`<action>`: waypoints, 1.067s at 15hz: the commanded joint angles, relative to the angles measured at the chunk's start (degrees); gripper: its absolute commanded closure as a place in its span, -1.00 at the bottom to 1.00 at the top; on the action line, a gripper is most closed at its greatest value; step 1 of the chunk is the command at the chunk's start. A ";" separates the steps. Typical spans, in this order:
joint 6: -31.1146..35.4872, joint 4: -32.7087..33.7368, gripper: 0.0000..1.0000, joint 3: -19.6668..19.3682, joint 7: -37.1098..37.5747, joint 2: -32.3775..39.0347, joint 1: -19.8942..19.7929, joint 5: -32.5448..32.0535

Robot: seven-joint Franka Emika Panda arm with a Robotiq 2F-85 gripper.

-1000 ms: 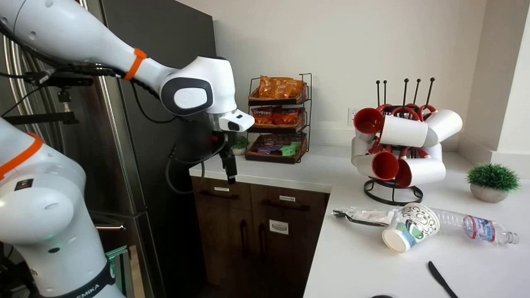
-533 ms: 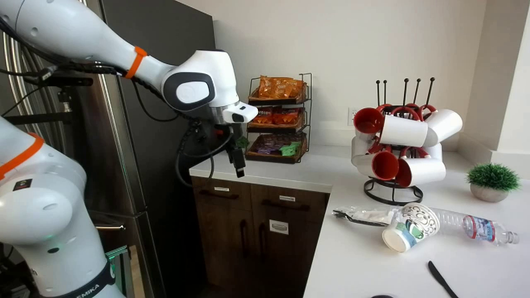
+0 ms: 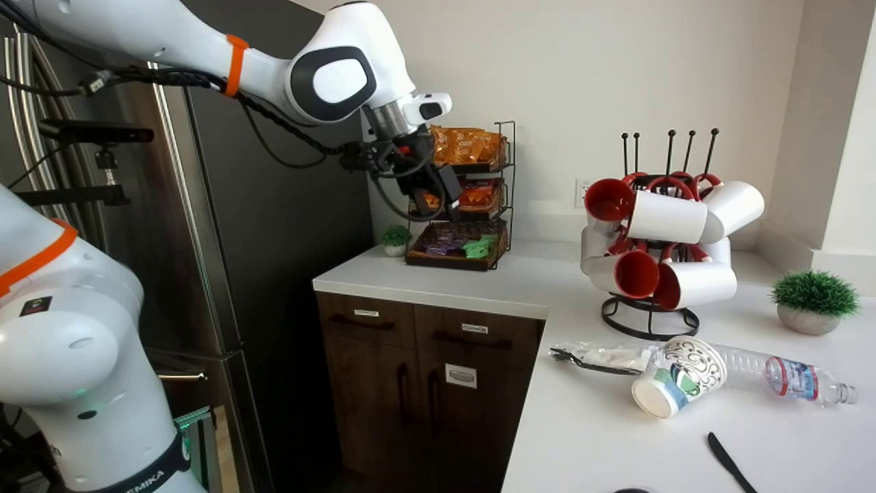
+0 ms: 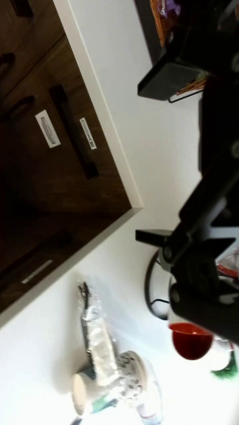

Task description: Remove one mug from the rack and put it on the table

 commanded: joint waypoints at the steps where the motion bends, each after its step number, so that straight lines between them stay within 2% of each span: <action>1: 2.15 8.40 -1.00 -4.67 -13.27 5.77 2.71 0.97; 4: 6.96 14.01 -1.00 -9.39 -25.48 9.94 5.97 5.57; 6: 13.54 16.22 -1.00 -12.00 -31.82 13.33 7.69 10.13; 7: 15.62 17.46 -1.00 -13.66 -35.63 15.01 9.32 14.89; 8: 12.50 14.39 -1.00 -10.04 -29.72 10.91 5.63 10.03; 15: 13.24 15.21 -1.00 -9.77 -30.60 11.90 5.39 10.85; 16: 13.55 15.43 -1.00 -10.23 -32.65 12.20 6.18 11.69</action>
